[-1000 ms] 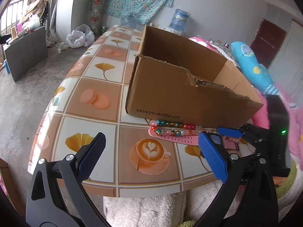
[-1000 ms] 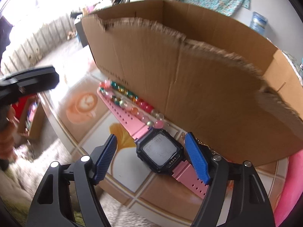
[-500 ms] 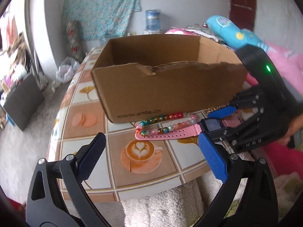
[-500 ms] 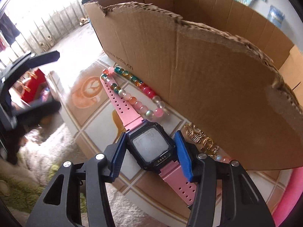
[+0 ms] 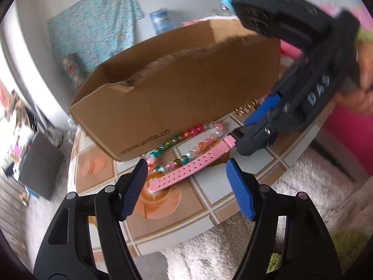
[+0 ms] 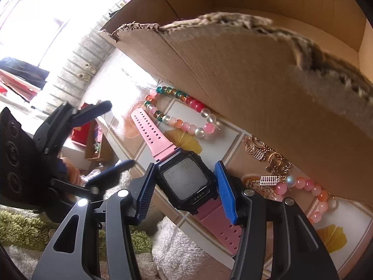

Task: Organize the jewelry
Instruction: 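Grasp the pink strap with the left gripper while the right gripper holds the watch face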

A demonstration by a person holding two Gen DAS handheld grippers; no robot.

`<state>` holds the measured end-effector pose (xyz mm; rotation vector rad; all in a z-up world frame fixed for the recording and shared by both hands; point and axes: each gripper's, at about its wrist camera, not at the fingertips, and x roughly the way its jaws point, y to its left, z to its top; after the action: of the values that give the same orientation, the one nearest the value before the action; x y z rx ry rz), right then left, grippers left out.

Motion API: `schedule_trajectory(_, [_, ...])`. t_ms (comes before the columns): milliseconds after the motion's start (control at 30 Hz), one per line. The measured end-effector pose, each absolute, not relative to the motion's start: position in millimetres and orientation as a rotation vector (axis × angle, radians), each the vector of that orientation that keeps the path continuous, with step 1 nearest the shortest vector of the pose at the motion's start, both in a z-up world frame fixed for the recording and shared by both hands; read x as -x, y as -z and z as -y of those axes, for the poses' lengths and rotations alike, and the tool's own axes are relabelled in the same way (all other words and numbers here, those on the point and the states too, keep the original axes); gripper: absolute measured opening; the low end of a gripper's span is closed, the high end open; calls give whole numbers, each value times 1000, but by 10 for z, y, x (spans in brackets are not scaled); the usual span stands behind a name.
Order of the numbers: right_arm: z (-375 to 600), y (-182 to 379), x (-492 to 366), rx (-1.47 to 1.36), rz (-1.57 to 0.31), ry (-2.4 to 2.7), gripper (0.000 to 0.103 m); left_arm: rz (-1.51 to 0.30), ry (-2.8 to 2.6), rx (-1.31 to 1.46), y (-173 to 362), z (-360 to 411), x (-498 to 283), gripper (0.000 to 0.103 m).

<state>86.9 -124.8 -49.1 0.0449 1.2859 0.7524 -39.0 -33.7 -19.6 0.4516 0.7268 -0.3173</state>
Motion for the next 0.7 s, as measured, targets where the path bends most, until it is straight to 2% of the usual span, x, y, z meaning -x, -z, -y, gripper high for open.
schedule_trajectory(33, [1279, 494, -890, -40, -1288, -761, 50, -736, 331, -484, 248, 387, 374, 63])
schedule_trajectory(100, [1357, 496, -921, -51, -1293, -787, 50, -745, 345, -550, 335, 473, 357, 52])
schedule_trajectory(333, [1203, 495, -784, -57, -1300, -853, 50, -770, 381, -575, 408, 595, 260, 34])
schedule_trajectory(400, [1211, 454, -739, -47, -1293, -846, 50, -794, 376, -562, 424, 598, 234, 11])
schedule_trajectory(567, [1300, 413, -528, -14, -1216, -799, 52, -909, 417, -413, 352, 461, 75, 8])
schedule_trajectory(633, [1370, 341, -370, 18, -1145, -760, 59, -948, 431, -352, 338, 395, 16, 8])
schedule_trajectory(700, [1417, 312, -228, 54, -1107, -725, 59, -974, 448, -311, 336, 336, -35, 8])
